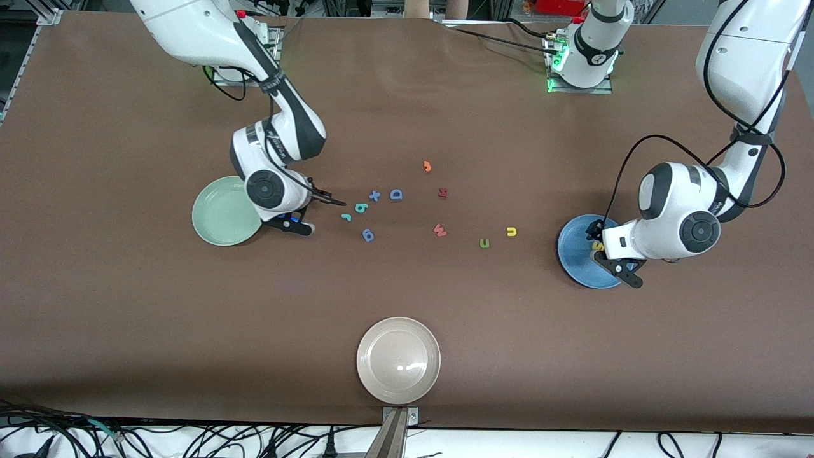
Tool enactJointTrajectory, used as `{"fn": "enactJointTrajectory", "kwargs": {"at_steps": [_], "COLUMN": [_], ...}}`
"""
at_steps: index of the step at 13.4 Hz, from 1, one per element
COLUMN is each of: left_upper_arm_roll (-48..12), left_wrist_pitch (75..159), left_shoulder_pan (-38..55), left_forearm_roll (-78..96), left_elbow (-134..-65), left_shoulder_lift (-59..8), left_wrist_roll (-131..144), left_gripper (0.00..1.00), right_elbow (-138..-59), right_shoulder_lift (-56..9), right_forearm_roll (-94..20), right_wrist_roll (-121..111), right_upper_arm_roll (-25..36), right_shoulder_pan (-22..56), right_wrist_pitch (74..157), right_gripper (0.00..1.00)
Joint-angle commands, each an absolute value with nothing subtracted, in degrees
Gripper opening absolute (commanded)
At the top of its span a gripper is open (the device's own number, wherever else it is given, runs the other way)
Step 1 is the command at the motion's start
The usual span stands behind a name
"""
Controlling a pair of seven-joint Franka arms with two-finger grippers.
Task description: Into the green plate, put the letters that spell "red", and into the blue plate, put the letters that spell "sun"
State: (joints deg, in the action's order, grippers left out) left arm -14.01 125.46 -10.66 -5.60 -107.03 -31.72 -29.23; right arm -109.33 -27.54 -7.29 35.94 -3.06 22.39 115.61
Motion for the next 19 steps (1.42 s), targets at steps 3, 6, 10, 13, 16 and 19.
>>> {"fn": "enactJointTrajectory", "kwargs": {"at_steps": [3, 6, 10, 13, 16, 19], "left_upper_arm_roll": [-21.07, -26.53, -27.33, -27.16, -27.07, -27.07], "left_wrist_pitch": [122.97, 122.70, 124.27, 132.95, 134.47, 135.00], "left_shoulder_pan": [-10.81, -10.72, -3.45, -2.28, -2.20, -2.11], "left_forearm_roll": [-6.15, -6.24, -6.85, -7.03, -8.51, -14.15], "left_elbow": [-106.00, -106.00, -106.61, -107.84, -108.90, -109.51], "left_shoulder_lift": [-29.62, -29.09, -29.88, -33.21, -33.75, -34.98], "left_wrist_roll": [-25.43, -14.27, 2.50, 7.03, 7.12, 9.92], "left_gripper": [1.00, 1.00, 1.00, 1.00, 1.00, 1.00], "right_elbow": [-102.48, -102.83, -104.85, -104.77, -105.55, -105.47], "right_shoulder_lift": [-25.05, -24.78, -26.28, -26.46, -27.24, -27.33], "right_forearm_roll": [-7.82, -7.91, -7.91, -7.91, -7.91, -7.91], "right_wrist_roll": [24.91, 14.80, 10.02, 10.37, 9.76, 9.67], "right_upper_arm_roll": [6.65, 13.25, 15.73, 15.56, 15.64, 15.64], "right_shoulder_pan": [21.97, 21.89, 21.10, 21.62, 21.09, 21.09], "right_wrist_pitch": [102.06, 101.34, 102.30, 102.30, 103.26, 103.80], "right_gripper": [0.00, 0.00, 0.00, 0.03, 0.03, 0.04]}}
